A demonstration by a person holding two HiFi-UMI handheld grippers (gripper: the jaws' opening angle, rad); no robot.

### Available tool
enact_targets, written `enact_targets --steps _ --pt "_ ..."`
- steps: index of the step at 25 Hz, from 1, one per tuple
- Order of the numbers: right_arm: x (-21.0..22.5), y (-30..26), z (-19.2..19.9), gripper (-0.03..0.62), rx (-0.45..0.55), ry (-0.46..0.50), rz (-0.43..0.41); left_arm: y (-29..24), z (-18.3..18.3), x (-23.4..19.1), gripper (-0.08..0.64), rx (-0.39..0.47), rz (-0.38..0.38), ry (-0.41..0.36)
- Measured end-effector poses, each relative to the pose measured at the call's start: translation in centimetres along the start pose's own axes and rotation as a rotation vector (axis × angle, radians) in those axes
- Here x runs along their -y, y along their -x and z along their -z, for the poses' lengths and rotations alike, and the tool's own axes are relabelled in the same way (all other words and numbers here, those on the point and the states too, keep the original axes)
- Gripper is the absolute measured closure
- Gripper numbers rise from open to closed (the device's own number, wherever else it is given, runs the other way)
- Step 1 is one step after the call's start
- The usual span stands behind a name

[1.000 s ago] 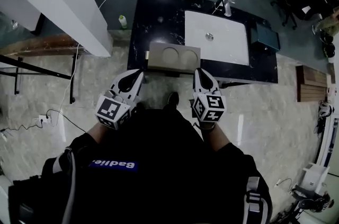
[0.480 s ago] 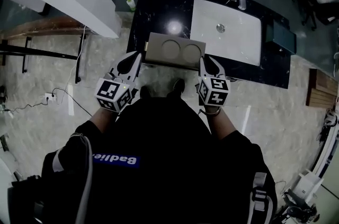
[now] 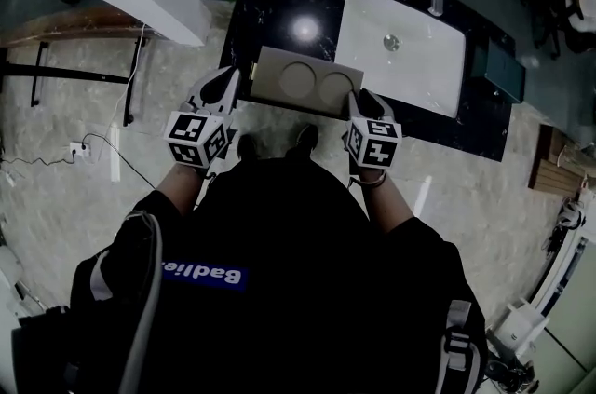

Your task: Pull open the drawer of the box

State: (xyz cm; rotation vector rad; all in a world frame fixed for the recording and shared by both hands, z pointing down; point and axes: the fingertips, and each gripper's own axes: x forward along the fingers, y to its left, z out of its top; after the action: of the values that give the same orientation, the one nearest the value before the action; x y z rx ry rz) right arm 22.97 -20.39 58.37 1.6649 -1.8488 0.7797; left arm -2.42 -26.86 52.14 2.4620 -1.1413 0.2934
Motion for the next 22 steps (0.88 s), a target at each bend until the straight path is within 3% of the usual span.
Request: enact_targets --steps 4,10,15,22 --pt "0.3 -0.5 0.4 0.512 -0.018 -0.014 0.001 -1.7 2.7 -1.1 0.560 -0.074 0.022 0.049" --pt "0.3 -0.9 0.4 0.512 -0.042 -0.009 0.005 -3.4 6.6 -2.5 0.559 -0.183 0.093 0.326" --pt "0.3 -0.9 0.3 0.512 -0.049 -0.003 0.014 -4.3 8.1 -2.0 0.558 -0.274 0.174 0.391" --pt "0.2 -0.8 0.3 0.512 -0.062 -0.009 0.028 -4.9 8.2 -1.8 0.558 -0.279 0.266 0.556"
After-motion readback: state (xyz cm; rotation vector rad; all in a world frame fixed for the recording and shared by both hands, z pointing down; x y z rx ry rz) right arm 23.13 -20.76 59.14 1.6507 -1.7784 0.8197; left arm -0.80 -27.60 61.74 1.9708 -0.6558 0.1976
